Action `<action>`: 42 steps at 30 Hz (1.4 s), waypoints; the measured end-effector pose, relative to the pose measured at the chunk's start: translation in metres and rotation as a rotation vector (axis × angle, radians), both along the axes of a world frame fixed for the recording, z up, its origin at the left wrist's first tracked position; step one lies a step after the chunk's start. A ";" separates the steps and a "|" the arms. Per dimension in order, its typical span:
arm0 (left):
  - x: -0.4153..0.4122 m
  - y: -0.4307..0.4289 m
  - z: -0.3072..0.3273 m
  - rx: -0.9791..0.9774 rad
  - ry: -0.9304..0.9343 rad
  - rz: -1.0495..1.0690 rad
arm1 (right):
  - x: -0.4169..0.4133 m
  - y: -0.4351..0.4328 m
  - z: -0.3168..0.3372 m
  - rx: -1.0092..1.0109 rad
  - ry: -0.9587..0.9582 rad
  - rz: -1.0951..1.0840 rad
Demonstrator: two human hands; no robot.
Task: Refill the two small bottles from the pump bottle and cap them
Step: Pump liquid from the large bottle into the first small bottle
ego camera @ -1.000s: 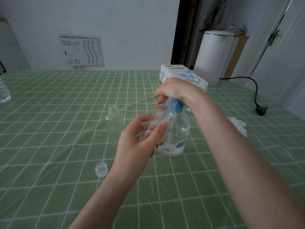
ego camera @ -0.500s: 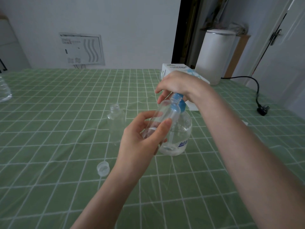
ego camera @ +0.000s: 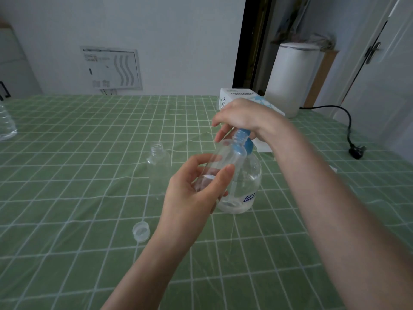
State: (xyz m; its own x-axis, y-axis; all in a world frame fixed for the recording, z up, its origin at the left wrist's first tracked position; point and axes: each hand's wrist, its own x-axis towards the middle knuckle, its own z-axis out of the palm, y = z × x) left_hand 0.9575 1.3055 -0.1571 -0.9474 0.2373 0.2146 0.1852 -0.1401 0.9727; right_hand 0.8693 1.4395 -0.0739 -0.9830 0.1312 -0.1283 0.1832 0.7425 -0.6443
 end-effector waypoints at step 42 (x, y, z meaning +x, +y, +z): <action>-0.002 0.000 -0.002 0.020 -0.009 0.001 | 0.000 -0.003 -0.008 0.051 -0.029 -0.016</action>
State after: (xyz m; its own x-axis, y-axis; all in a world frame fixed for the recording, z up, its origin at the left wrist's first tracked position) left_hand 0.9557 1.3055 -0.1595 -0.9495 0.2320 0.2111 0.1770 -0.1592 0.9712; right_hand 0.8694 1.4364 -0.0816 -0.9768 0.1540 -0.1491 0.2132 0.7713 -0.5997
